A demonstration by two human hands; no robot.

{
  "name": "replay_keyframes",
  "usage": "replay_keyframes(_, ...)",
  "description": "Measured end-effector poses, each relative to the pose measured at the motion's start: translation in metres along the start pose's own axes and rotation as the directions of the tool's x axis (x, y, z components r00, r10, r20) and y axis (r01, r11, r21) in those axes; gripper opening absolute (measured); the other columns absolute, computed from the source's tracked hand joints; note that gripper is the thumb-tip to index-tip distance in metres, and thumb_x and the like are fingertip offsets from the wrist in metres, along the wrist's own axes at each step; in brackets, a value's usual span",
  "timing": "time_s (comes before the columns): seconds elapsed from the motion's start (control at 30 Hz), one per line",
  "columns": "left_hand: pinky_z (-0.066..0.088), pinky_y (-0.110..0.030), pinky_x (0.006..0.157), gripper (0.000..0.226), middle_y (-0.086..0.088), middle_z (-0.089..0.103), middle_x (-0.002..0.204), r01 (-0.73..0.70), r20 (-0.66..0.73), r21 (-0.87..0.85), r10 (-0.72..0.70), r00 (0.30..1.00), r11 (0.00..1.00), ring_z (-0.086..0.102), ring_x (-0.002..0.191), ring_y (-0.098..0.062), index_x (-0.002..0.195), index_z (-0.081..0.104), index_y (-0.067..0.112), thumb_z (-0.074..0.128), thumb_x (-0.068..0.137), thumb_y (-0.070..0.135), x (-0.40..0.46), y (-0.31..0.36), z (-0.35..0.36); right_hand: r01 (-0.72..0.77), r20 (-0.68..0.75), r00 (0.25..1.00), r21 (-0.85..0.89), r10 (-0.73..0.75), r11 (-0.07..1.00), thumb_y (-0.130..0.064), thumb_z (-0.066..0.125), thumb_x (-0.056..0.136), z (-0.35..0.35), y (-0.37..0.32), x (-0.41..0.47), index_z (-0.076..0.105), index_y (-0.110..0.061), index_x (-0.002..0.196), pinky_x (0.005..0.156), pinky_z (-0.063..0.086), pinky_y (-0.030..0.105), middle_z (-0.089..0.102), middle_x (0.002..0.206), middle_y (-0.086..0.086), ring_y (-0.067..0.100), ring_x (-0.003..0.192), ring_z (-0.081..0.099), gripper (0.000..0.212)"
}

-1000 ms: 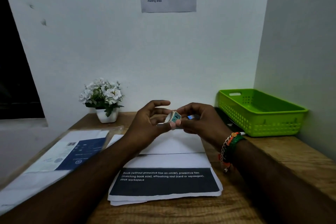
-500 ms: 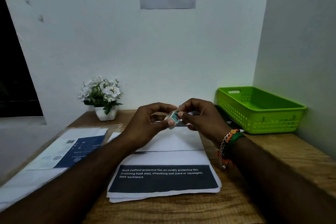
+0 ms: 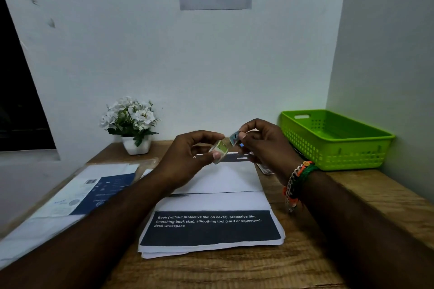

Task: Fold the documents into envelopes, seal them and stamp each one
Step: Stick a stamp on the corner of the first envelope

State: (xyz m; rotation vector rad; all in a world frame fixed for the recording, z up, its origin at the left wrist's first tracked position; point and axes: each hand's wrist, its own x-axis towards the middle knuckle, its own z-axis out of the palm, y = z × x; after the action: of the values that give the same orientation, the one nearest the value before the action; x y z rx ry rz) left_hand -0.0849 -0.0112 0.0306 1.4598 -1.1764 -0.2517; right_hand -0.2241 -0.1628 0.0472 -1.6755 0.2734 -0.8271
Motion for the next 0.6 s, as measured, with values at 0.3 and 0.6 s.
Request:
replay_keyframes(0.3,0.052,-0.024,0.081,0.027,0.003,0.073,0.104,0.035,-0.160,0.639,0.089,0.983,0.768,0.068,0.090,-0.012,0.105,0.077,0.018,0.075,0.080,0.009,0.055,-0.019,-0.036,-0.002,-0.070,0.997,-0.364,-0.025,0.931,-0.001,0.070,0.083,-0.022,0.023,0.016,0.070,-0.017,0.072,0.053,0.045,0.026,0.065,0.062,0.008,0.015,0.050,0.056,0.020)
replay_keyframes(0.6,0.044,-0.028,0.100,0.036,-0.012,0.066,0.129,0.180,-0.112,0.820,-0.156,0.981,0.543,0.058,0.125,-0.027,0.122,0.072,0.011,0.071,0.087,0.010,0.092,-0.073,-0.055,0.044,0.045,0.999,-0.726,-0.016,0.686,-0.014,0.067,0.086,-0.029,0.026,0.018,0.077,-0.017,0.080,0.057,0.041,0.017,0.070,0.069,-0.006,-0.001,0.057,0.056,0.012)
